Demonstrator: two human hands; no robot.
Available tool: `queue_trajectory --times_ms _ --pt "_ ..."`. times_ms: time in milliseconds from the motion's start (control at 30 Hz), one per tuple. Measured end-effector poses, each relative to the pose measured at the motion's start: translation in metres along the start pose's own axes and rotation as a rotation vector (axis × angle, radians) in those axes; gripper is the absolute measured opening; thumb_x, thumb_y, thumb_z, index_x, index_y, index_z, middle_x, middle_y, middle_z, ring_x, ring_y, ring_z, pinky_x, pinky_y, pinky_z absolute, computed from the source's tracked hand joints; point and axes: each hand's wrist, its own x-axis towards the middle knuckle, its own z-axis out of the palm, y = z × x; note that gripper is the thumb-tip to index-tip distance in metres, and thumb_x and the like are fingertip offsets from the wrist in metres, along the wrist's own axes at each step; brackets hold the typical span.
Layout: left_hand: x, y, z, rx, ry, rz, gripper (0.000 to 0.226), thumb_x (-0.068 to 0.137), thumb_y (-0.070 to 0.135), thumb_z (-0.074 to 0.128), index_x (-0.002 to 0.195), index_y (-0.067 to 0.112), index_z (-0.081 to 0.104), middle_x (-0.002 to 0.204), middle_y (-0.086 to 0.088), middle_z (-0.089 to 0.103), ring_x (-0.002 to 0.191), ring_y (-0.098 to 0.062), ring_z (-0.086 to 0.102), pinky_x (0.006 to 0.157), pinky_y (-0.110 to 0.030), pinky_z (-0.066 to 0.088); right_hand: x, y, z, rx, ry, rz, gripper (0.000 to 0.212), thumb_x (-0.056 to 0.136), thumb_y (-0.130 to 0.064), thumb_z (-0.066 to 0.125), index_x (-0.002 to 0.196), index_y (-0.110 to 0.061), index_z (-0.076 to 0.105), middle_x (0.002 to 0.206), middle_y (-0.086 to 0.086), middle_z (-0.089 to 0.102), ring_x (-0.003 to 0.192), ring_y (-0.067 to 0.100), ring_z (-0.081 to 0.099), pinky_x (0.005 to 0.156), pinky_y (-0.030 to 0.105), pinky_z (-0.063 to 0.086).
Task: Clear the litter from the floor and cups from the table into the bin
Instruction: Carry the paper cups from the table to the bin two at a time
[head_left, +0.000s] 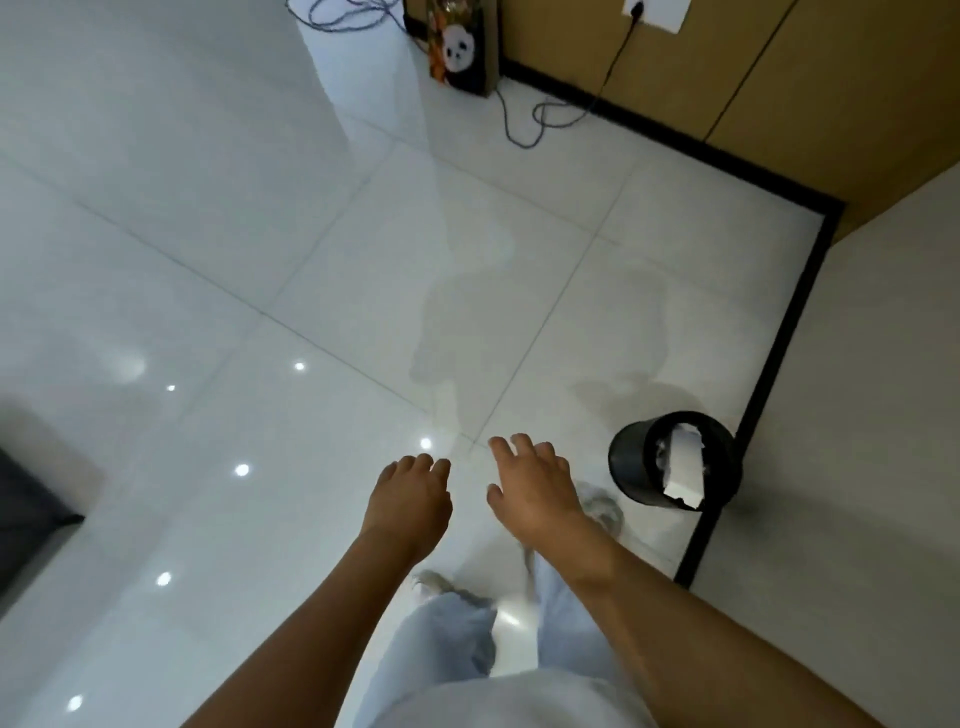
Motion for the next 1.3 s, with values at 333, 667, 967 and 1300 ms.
queue_trajectory --times_ms 333,667,967,1300 --pt "-0.198 -0.197 0.016 -0.263 0.157 -0.497 0.037 0.097 0.027 0.038 0.132 0.016 0.046 0.125 -0.003 0.054 0.113 -0.021 0.05 0.095 -0.03 0.038 -0.045 -0.262 0.036 -0.272 -0.079 -0.435 0.054 0.094 -0.033 0.048 0.144 -0.024 0.03 0.144 0.005 0.038 0.125 0.029 0.041 0.102 0.039 0.036" --pt "-0.33 -0.312 0.047 -0.572 0.276 -0.952 0.036 0.098 0.027 0.039 0.131 0.014 0.047 0.126 -0.004 0.053 0.116 -0.022 0.049 0.097 -0.031 0.04 -0.056 -0.462 0.074 -0.535 -0.168 -0.833 0.057 0.094 -0.033 0.048 0.146 -0.023 0.028 0.145 0.007 0.037 0.124 0.03 0.042 0.1 0.041 0.038" --pt "-0.351 -0.439 0.046 -0.76 0.34 -1.148 0.039 0.098 0.029 0.04 0.133 0.015 0.046 0.128 -0.004 0.053 0.117 -0.022 0.049 0.097 -0.031 0.041 -0.007 -0.615 0.099 -0.642 -0.241 -0.998 0.058 0.094 -0.034 0.048 0.147 -0.023 0.026 0.145 0.006 0.037 0.123 0.029 0.043 0.098 0.04 0.039" --pt "-0.386 -0.573 0.05 -0.876 0.365 -1.298 0.042 0.098 0.03 0.041 0.138 0.016 0.042 0.132 -0.003 0.051 0.121 -0.021 0.046 0.098 -0.03 0.041 0.033 -0.782 0.132 -0.756 -0.306 -1.083 0.056 0.094 -0.032 0.049 0.145 -0.022 0.027 0.144 0.007 0.036 0.122 0.03 0.042 0.097 0.041 0.041"
